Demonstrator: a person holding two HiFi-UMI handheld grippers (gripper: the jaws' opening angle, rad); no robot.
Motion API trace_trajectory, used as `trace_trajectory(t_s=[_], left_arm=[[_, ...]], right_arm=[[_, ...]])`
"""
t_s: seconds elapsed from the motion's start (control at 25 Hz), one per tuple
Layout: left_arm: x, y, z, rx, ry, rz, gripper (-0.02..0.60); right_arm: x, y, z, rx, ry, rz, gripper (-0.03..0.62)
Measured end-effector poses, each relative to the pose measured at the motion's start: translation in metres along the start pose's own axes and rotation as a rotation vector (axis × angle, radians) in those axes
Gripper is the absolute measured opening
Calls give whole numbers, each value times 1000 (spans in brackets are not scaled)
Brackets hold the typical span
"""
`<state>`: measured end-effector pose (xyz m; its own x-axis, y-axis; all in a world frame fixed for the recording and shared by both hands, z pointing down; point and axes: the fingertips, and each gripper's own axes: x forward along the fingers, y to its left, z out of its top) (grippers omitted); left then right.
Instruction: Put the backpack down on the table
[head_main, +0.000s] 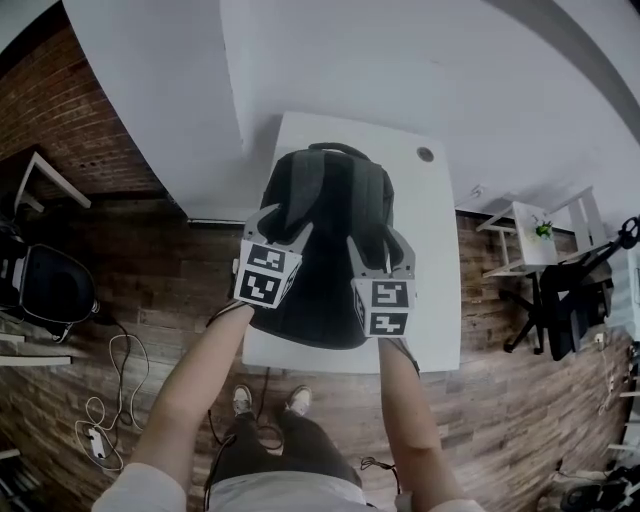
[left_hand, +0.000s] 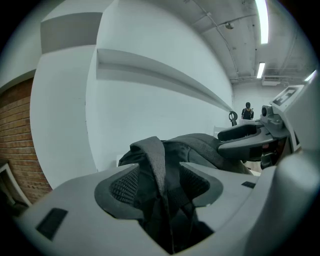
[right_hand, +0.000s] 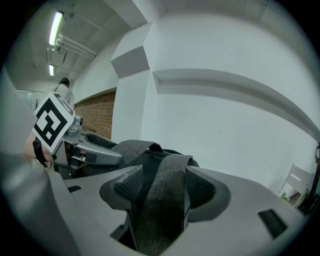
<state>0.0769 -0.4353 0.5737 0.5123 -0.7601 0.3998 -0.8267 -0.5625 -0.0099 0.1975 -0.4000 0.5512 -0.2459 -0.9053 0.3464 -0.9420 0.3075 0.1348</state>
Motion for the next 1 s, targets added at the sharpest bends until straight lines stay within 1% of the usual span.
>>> trace_trajectory(t_s=[0.2, 0.4, 0.52, 0.64, 0.76, 0.88, 1.0], left_arm=[[-11, 0, 1, 18, 1, 5, 252], [-25, -2, 8, 21, 0, -6, 252], [-34, -4, 8, 13, -2, 0, 250], [-41, -7, 10, 21, 4, 7, 249], [-52, -8, 15, 15, 4, 17, 235], [-58, -10, 22, 28, -3, 21, 194], [-66, -11, 24, 26, -7, 31, 170]], right_arm=[[-10, 4, 6, -7, 23, 5, 245], [-22, 9, 13, 1, 34, 1, 245], [-30, 14, 12, 12, 47, 6, 245], [-41, 18, 10, 17, 64, 10, 245], [-49, 22, 13, 21, 70, 15, 245], [-52, 23, 18, 33, 65, 19, 245], [-57, 29, 26, 32, 50, 14, 244]])
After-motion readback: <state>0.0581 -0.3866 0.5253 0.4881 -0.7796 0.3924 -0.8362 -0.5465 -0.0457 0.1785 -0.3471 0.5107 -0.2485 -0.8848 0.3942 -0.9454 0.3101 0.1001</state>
